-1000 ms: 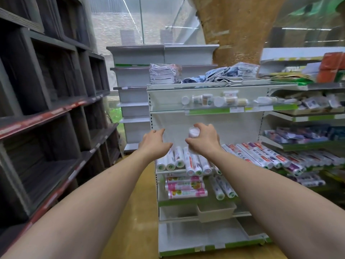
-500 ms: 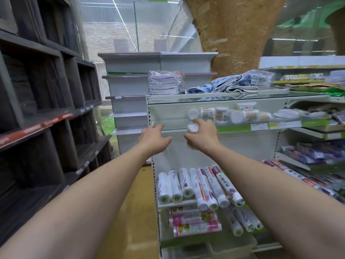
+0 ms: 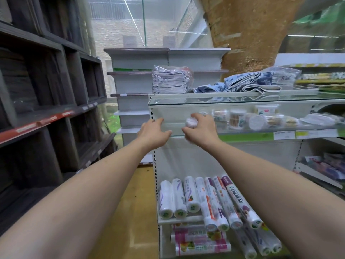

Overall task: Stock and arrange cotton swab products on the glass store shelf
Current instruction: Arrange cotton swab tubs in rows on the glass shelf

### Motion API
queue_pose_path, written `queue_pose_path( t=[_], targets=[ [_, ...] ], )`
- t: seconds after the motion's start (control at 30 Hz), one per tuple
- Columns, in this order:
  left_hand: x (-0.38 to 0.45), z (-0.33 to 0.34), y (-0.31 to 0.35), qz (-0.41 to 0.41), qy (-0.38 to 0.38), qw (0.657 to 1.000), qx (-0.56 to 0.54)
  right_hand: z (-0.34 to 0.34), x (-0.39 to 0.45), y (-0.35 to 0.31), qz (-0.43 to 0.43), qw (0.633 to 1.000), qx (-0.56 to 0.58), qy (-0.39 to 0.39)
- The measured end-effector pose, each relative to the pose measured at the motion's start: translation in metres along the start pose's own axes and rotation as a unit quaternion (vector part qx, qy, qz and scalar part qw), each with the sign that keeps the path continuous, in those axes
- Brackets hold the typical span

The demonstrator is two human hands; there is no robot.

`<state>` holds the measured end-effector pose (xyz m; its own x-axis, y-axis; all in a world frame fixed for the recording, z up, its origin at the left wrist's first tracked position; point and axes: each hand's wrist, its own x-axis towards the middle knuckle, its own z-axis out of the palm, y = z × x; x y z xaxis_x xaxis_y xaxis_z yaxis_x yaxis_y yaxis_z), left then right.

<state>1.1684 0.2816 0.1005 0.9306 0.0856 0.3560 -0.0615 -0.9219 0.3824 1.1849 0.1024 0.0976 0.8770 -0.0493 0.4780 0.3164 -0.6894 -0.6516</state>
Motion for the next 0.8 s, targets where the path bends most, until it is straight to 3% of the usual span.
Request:
queue_pose_path(
  t=[0.8],
  targets=[
    [0.089,0.031,-0.024,-0.057,0.009,0.998,0.005,0.044,0.091,0.023,-0.047,0.996,0.019,-0.071]
  ],
)
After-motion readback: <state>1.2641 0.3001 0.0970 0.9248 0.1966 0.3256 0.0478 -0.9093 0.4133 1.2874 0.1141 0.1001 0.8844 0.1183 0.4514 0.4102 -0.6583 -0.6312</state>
